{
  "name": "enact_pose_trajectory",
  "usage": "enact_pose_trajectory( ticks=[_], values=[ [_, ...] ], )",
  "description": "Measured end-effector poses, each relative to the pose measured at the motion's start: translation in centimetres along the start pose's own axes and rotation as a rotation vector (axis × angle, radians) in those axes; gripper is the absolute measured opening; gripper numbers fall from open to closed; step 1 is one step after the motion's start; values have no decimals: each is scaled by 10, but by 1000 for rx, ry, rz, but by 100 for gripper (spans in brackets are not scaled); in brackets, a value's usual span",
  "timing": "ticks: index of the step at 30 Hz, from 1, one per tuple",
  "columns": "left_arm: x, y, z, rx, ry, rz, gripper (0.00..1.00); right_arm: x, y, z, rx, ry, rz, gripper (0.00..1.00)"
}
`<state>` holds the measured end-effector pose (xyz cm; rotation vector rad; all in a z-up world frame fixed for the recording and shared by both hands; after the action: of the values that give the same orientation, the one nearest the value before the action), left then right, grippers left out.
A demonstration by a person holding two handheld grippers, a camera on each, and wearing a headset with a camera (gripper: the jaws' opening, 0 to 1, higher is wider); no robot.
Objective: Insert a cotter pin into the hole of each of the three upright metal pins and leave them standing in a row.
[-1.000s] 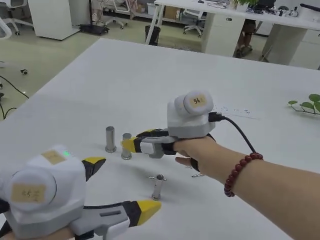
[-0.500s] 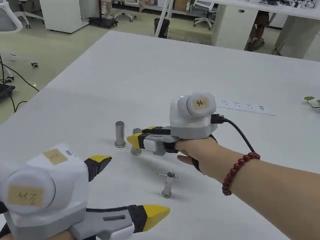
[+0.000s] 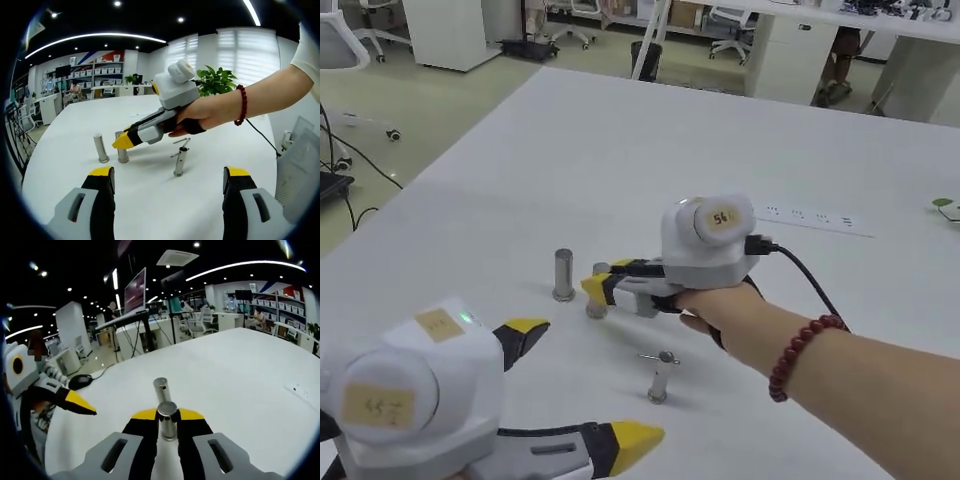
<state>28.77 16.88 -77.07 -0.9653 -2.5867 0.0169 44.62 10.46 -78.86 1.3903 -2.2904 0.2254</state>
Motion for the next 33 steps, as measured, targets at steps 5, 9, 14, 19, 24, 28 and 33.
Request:
enact_pose_trajectory(
  ticks=[5,9,14,19,24,28,33],
  values=[
    [1,0,-2,-3,-2,-2,89,7,2,2,47,17,-9,14],
    [1,-1,-3,-7,-3,1,89,15,1,5,70,26,-16,14],
    [1,-2,-5,-5,-7,10,89,29,-4,6,110,31,-14,14],
    [1,-5,-8,-11,-8,18,89,44,-10,10,116,31,-13,14],
    [0,-7,-10,-22,-5,28,89,57,-14,14,120,29,-15,14],
    [0,-9,-13,-26,-10,34,88,67,-16,17,116,28,-13,14],
    [1,-11,-16,-32,-14,39,88,81,-18,26,120,36,-16,14]
  ],
)
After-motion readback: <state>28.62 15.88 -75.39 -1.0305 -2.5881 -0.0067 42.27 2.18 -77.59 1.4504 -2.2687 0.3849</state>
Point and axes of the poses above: the centre of the closed fingertips' face, and the gripper's own axes: x roughly backward along the fingers, y roughly to its left, z roughly out of its underside, the point moved 8 cm from there along x, roughly backward along the fingers, and after that the axes turned 6 degrees about z, right-handed, at the moved point
